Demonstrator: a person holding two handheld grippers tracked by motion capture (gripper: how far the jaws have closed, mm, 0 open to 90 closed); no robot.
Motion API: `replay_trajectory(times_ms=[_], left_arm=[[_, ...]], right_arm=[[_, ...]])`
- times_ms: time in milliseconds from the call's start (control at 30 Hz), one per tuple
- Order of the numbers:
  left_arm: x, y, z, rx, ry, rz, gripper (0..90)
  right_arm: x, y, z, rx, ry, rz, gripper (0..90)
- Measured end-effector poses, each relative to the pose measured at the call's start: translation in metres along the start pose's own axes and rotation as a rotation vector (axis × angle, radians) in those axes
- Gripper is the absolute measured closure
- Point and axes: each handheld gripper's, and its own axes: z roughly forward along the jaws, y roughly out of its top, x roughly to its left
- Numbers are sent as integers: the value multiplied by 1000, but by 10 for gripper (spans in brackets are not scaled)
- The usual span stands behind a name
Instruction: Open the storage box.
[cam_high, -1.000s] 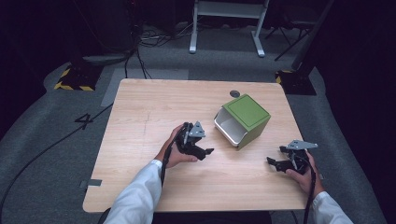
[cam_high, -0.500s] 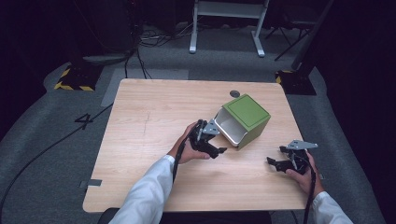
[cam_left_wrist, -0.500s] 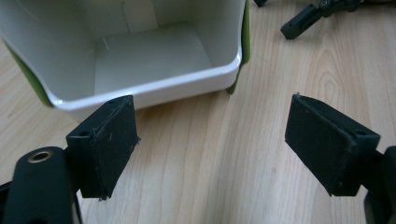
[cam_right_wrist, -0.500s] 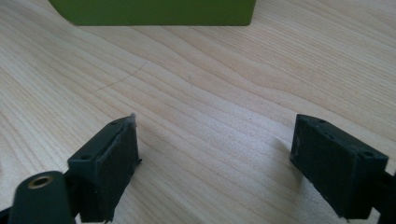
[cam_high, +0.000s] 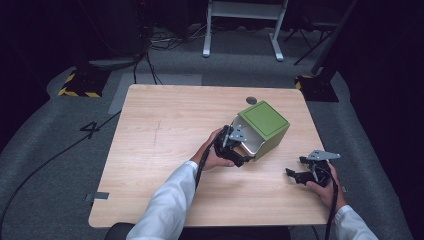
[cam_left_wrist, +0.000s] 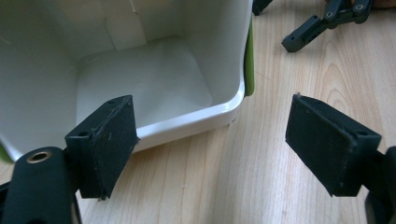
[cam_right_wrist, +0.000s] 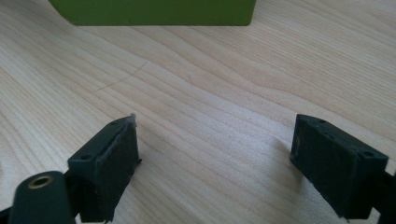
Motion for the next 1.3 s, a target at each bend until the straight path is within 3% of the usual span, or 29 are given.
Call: replay_trajectory(times_ms=[133, 333, 633, 767, 1000, 1300], left_arm=[[1, 1, 8, 20, -17, 23, 164], [6, 4, 19, 38, -35, 2, 159], [6, 7, 27, 70, -43, 24, 174], [8, 2, 27, 118, -70, 22, 222], [10, -9, 21, 124, -83, 7, 329], [-3, -14, 12, 118, -90, 81, 512]], right_arm=[[0, 0, 0, 0, 0, 1, 151], [0, 0, 0, 0, 0, 1, 151], [0, 0, 0, 0, 0, 0, 151], [0, 0, 0, 0, 0, 0, 151], [0, 0, 0, 0, 1, 1, 152], [0, 0, 0, 0, 0, 1, 152]])
